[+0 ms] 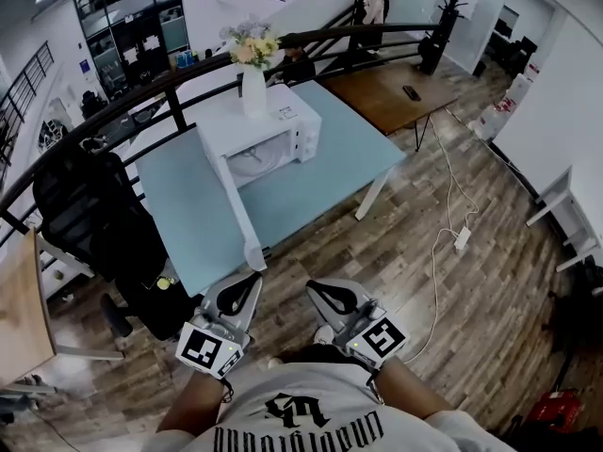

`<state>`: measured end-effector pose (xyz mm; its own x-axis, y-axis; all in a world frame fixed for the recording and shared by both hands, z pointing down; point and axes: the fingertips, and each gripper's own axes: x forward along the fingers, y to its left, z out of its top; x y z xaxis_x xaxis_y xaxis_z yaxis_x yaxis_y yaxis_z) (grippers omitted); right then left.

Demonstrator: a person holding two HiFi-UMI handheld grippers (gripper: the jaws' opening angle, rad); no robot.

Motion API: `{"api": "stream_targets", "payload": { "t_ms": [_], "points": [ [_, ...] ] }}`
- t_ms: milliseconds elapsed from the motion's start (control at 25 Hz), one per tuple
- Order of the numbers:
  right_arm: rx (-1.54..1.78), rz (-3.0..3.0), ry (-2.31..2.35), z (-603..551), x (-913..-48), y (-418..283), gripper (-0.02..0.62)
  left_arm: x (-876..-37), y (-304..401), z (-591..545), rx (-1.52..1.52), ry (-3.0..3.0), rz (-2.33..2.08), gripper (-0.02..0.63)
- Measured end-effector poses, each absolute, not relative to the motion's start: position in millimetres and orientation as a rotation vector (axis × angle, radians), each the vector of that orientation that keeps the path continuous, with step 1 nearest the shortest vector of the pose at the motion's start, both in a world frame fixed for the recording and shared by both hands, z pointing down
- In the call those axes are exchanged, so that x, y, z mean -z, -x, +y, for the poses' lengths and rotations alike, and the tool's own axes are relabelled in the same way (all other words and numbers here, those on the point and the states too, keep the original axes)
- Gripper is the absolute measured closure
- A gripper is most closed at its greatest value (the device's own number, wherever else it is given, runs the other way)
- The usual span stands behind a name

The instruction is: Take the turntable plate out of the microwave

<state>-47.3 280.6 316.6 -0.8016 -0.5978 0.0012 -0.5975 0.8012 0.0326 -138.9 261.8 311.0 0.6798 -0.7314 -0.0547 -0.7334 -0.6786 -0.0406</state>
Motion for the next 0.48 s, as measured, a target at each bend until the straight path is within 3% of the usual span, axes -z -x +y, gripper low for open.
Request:
{"api": "stream_targets", "payload": {
  "t_ms": [480],
  "points": [
    [0.005,-2.974,-0.887,192,-320,-50,0.592,-316,60,170,-0.034,2.768,1.348,0.555]
  ]
}}
